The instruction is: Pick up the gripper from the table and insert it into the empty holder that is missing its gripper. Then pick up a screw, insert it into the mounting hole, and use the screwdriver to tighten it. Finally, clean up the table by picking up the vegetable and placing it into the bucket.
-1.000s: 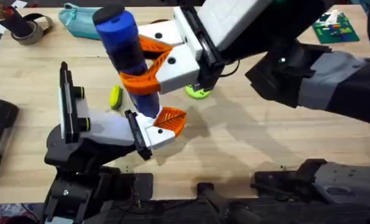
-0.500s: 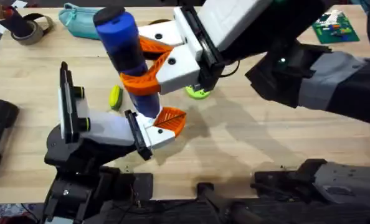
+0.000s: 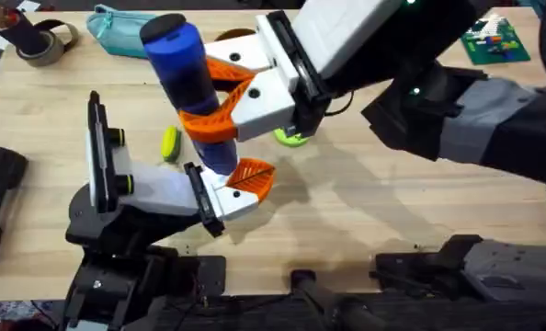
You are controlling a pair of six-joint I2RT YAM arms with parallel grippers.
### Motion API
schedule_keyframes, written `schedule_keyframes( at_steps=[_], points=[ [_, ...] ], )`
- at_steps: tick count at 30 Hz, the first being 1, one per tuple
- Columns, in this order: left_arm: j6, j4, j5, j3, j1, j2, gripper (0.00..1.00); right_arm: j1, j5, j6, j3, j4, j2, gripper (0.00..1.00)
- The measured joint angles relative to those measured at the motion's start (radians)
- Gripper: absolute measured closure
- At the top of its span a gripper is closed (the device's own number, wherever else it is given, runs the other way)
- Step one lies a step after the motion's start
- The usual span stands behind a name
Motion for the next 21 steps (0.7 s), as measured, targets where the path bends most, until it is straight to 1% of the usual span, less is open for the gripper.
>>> schedule_keyframes(
  at_steps=[21],
  points=[
    [0.007,0.0,0.0,0.0,0.0,0.0,0.988,0.0,0.0,-0.003,-0.004,0.0,0.0,0.966]
  ],
)
